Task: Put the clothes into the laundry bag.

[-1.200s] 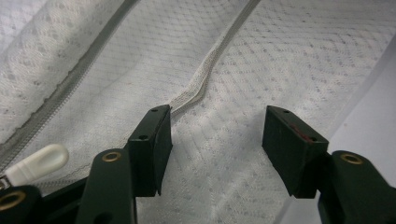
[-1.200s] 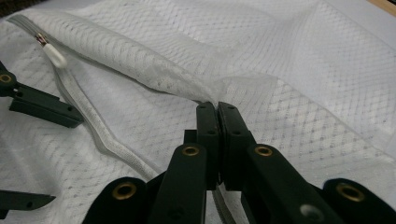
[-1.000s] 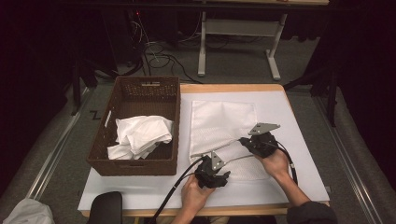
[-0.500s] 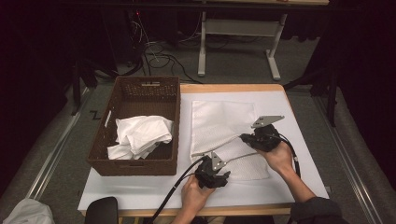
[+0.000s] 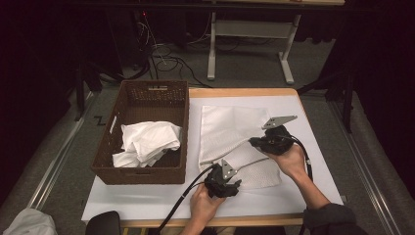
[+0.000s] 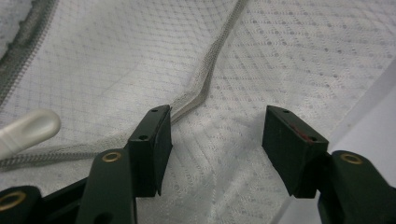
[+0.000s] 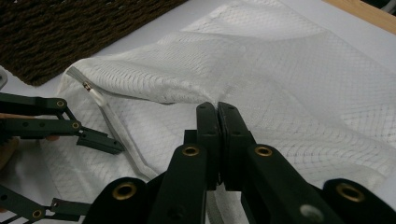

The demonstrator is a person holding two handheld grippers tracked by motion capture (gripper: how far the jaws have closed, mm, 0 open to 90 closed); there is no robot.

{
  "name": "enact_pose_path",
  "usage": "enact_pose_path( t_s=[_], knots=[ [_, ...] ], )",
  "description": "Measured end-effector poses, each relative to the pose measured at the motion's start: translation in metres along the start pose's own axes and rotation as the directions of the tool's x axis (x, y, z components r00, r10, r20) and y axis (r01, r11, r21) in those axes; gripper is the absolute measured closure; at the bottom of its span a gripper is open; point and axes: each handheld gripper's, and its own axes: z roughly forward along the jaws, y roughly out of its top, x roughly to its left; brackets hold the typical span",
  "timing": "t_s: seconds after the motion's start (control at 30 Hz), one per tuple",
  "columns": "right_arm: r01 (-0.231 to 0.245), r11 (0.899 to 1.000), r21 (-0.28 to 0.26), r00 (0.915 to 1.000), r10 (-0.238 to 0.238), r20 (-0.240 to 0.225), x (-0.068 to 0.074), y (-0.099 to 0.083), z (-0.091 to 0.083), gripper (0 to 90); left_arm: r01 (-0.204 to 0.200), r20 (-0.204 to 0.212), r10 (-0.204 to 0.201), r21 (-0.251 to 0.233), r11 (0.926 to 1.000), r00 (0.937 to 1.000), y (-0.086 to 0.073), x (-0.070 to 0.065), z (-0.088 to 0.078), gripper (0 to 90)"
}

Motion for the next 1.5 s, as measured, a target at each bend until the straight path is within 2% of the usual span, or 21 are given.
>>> enact_pose_path(
  t_s=[0.23,0.67,0.8,0.87,0.97,1.13,1.27,1.3,1.33,1.4,1.5],
  knots=[
    [0.017,1.000,-0.010,0.9998,-0.017,0.010,0.002,0.009,-0.008,89.6,-0.001,0.000,0.001,0.000,1.0000,1.0000,0.000,0.000,0.000,42.2],
    [0.013,0.999,-0.030,0.9998,-0.013,0.017,0.002,0.017,-0.019,89.6,0.003,0.001,-0.003,-0.001,1.0000,1.0000,0.000,0.000,0.000,42.2],
    [0.012,1.000,-0.019,0.9999,-0.012,0.010,0.000,0.018,-0.017,89.6,0.008,0.006,-0.008,0.001,1.0000,0.9999,0.000,0.001,0.000,42.0],
    [0.028,1.000,0.002,0.9995,-0.028,0.016,0.001,0.020,-0.015,89.6,0.009,0.008,-0.009,0.001,1.0000,0.9999,0.000,0.001,0.000,42.0],
    [0.044,0.999,0.002,0.9989,-0.044,0.014,0.000,0.019,-0.015,89.6,0.010,0.010,-0.010,0.002,1.0000,0.9999,0.001,0.001,0.000,41.8],
    [-0.004,1.000,0.004,1.0000,0.004,-0.003,-0.005,0.014,-0.015,89.6,0.007,0.014,-0.008,0.003,1.0000,0.9999,0.001,0.001,0.000,41.2],
    [0.008,1.000,0.007,0.9999,-0.008,0.007,0.001,0.012,-0.016,89.6,-0.005,-0.006,0.005,0.048,0.9988,1.0000,0.005,0.002,-0.004,42.1],
    [0.010,1.000,0.008,0.9999,-0.010,0.011,0.001,0.012,-0.016,89.6,-0.028,-0.033,0.030,0.065,0.9975,0.9990,0.007,0.000,-0.005,42.3],
    [0.019,1.000,0.012,0.9997,-0.019,0.014,0.001,0.013,-0.015,89.6,-0.044,-0.040,0.047,0.075,0.9963,0.9981,0.009,-0.001,-0.005,42.7],
    [0.016,1.000,0.017,0.9998,-0.016,0.015,0.001,0.013,-0.014,89.6,-0.055,-0.041,0.059,0.084,0.9950,0.9974,0.012,-0.002,-0.005,42.0],
    [0.022,0.999,0.025,0.9997,-0.022,0.013,-0.001,0.014,-0.010,89.5,-0.048,-0.030,0.051,0.092,0.9946,0.9982,0.019,-0.001,-0.011,43.4]
  ],
)
